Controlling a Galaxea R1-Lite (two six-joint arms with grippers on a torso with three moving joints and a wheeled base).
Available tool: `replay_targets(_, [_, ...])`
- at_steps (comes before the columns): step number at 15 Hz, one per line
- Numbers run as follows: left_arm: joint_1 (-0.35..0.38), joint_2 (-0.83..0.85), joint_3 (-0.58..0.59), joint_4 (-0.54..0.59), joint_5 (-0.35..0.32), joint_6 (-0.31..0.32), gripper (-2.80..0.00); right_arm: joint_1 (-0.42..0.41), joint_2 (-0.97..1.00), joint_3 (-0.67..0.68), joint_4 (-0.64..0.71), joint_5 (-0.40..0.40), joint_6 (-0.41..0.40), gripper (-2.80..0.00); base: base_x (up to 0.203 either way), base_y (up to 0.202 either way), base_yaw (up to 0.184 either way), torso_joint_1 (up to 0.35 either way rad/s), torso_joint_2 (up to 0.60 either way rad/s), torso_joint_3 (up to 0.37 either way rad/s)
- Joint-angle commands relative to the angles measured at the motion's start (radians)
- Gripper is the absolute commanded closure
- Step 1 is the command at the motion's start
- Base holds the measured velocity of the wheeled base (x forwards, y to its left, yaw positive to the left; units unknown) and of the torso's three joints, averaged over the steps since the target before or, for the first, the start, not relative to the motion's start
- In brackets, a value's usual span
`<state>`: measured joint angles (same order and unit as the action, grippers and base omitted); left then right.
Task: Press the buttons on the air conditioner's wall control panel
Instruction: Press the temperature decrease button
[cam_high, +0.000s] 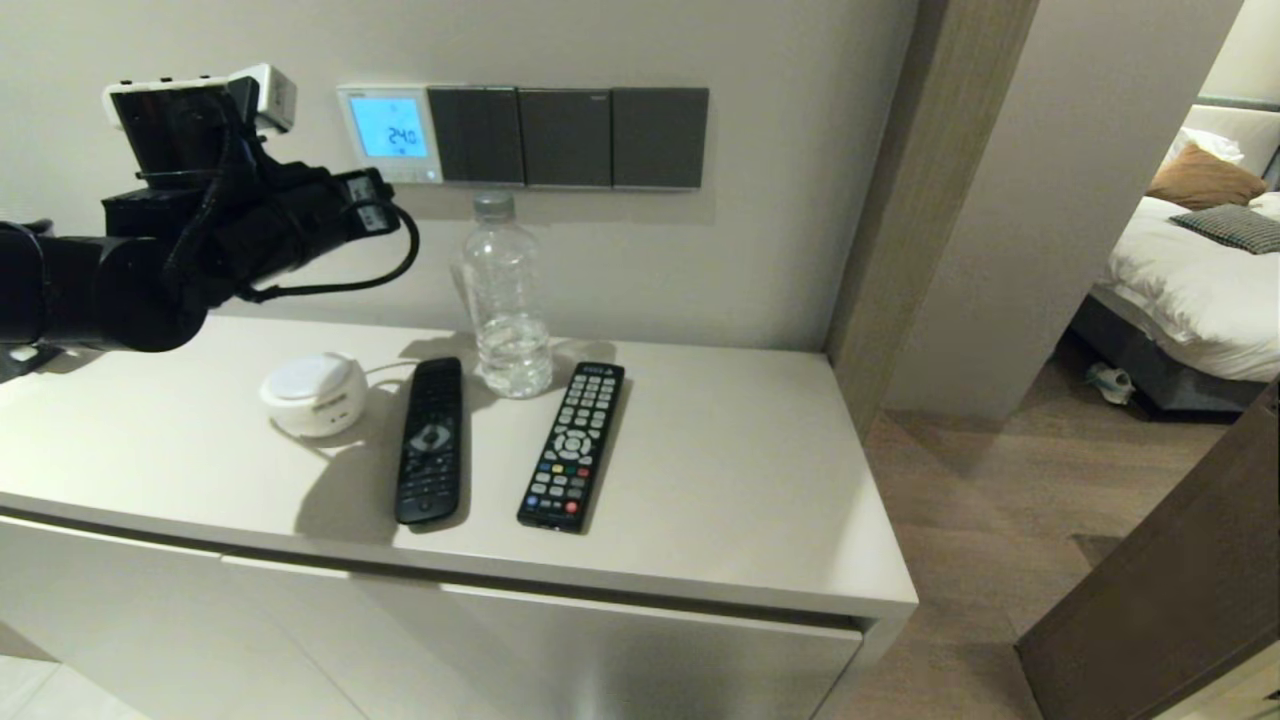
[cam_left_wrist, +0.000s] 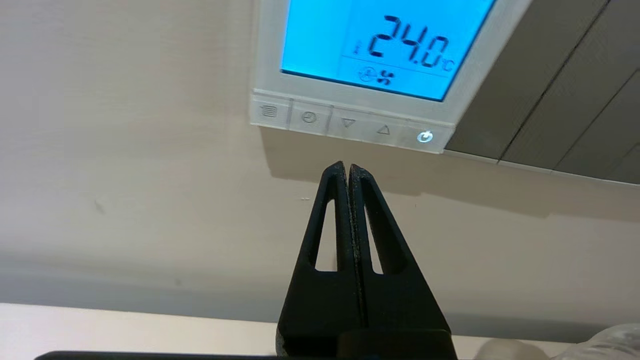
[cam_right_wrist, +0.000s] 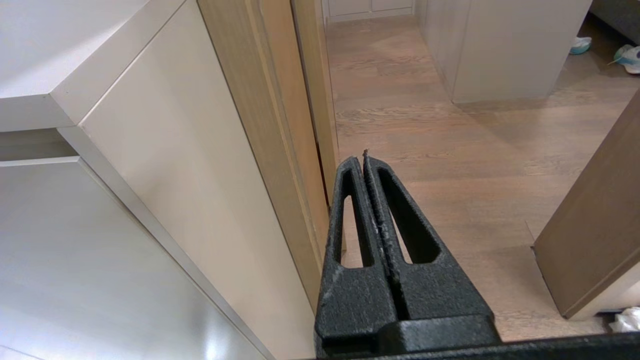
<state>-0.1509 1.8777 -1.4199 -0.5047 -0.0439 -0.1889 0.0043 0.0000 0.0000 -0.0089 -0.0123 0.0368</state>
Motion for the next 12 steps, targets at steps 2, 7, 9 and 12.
replay_targets(2, [0.001, 0.008, -0.014, -0.002, -0.001, -0.003, 0.00, 0.000, 0.002, 0.002, 0.000, 0.000, 0.000, 0.00, 0.000, 0.000, 0.000, 0.000, 0.00, 0.000])
replay_targets(7, [0.000, 0.020, -0.034, 0.002, -0.001, -0.003, 0.00, 0.000, 0.002, 0.002, 0.000, 0.000, 0.000, 0.00, 0.000, 0.000, 0.000, 0.000, 0.00, 0.000])
replay_targets(9, [0.001, 0.024, -0.036, -0.002, -0.001, -0.003, 0.00, 0.000, 0.002, 0.002, 0.000, 0.000, 0.000, 0.00, 0.000, 0.000, 0.000, 0.000, 0.00, 0.000])
replay_targets(12, [0.000, 0.037, -0.045, -0.001, -0.001, -0.003, 0.00, 0.000, 0.002, 0.002, 0.000, 0.000, 0.000, 0.00, 0.000, 0.000, 0.000, 0.000, 0.00, 0.000])
